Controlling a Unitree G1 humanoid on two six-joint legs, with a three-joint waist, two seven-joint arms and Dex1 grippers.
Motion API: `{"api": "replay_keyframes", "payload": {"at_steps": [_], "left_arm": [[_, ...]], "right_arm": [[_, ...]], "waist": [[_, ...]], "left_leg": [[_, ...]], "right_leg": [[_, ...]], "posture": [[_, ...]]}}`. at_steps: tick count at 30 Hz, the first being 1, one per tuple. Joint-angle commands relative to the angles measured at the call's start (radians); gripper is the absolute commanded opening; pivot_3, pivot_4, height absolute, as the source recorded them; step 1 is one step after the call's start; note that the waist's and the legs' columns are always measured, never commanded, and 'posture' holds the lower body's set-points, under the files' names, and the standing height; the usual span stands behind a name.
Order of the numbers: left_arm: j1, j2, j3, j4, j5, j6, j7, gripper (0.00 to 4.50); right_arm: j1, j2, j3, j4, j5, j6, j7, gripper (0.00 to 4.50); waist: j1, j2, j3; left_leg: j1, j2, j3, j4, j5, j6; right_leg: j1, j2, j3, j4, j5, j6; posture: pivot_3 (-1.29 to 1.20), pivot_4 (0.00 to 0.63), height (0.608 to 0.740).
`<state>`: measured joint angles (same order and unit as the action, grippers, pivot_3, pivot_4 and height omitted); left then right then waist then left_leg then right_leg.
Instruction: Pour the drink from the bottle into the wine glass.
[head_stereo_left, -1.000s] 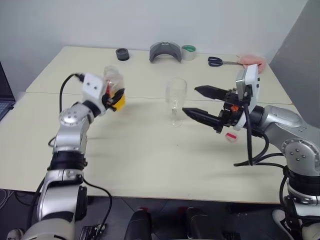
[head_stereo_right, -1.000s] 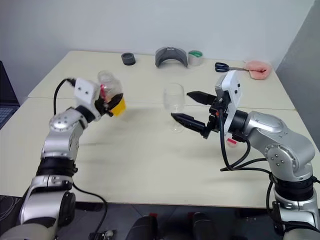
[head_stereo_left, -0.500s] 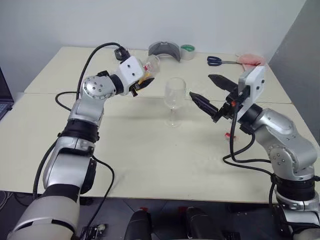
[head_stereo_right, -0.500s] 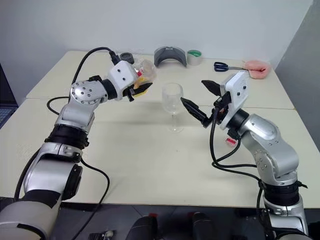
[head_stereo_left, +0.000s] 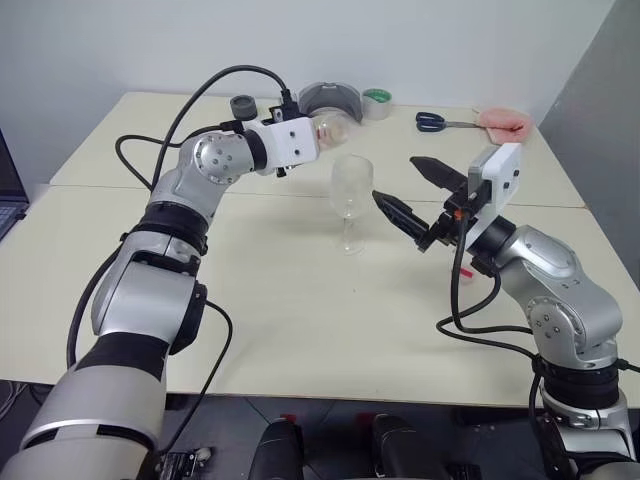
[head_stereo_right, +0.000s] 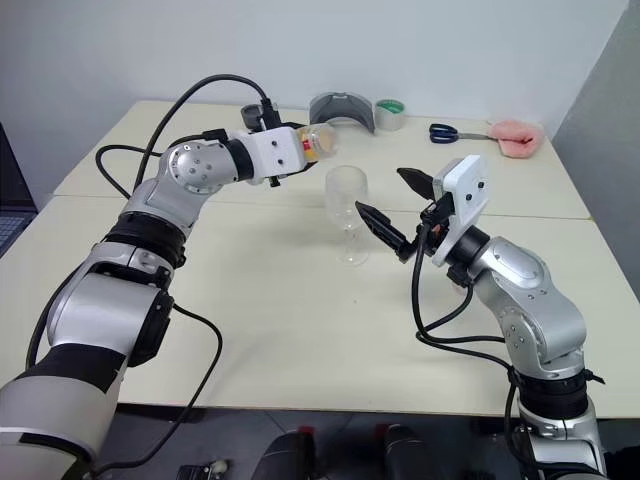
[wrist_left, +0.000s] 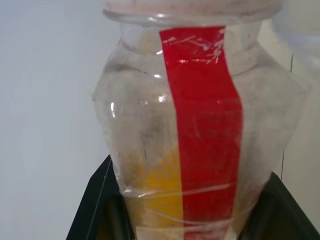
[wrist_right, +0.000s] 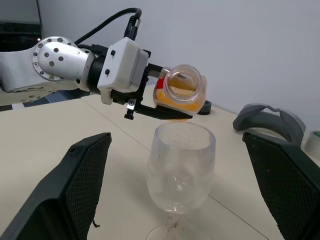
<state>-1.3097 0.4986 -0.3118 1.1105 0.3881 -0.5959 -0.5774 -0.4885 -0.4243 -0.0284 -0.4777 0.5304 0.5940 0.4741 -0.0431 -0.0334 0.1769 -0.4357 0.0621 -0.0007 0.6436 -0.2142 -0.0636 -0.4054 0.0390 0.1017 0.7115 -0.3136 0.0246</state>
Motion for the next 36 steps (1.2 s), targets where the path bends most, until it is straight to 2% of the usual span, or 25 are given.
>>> {"api": "replay_keyframes", "payload": {"at_steps": [1, 14, 36], "left_arm": [[-0.065, 0.004, -0.016, 0.005, 0.04, -0.058, 0.054, 1.82], [-0.109, 0.032, -0.105, 0.057, 0.2, -0.141, 0.211, 1.82], [-0.168, 0.062, -0.172, 0.084, 0.313, -0.172, 0.327, 1.82]], "right_arm": [[-0.003, 0.0, -0.011, -0.04, 0.001, -0.018, -0.004, 4.5], [-0.005, 0.004, -0.009, -0.027, -0.01, -0.025, -0.008, 4.5], [-0.017, 0.027, 0.002, -0.015, -0.03, -0.03, 0.001, 4.5]], "waist": [[0.0, 0.0, 0.0], [0.001, 0.0, 0.0], [0.003, 0.0, 0.0]], "left_leg": [[0.0, 0.0, 0.0, 0.0, 0.0, 0.0], [0.0, 0.0, 0.0, 0.0, 0.0, 0.0], [0.0, 0.0, 0.0, 0.0, 0.0, 0.0]], "right_leg": [[0.0, 0.0, 0.0, 0.0, 0.0, 0.0], [0.0, 0.0, 0.0, 0.0, 0.0, 0.0], [0.0, 0.0, 0.0, 0.001, 0.0, 0.0]], "posture": [[0.0, 0.15, 0.74], [0.0, 0.15, 0.74], [0.0, 0.15, 0.74]]}}
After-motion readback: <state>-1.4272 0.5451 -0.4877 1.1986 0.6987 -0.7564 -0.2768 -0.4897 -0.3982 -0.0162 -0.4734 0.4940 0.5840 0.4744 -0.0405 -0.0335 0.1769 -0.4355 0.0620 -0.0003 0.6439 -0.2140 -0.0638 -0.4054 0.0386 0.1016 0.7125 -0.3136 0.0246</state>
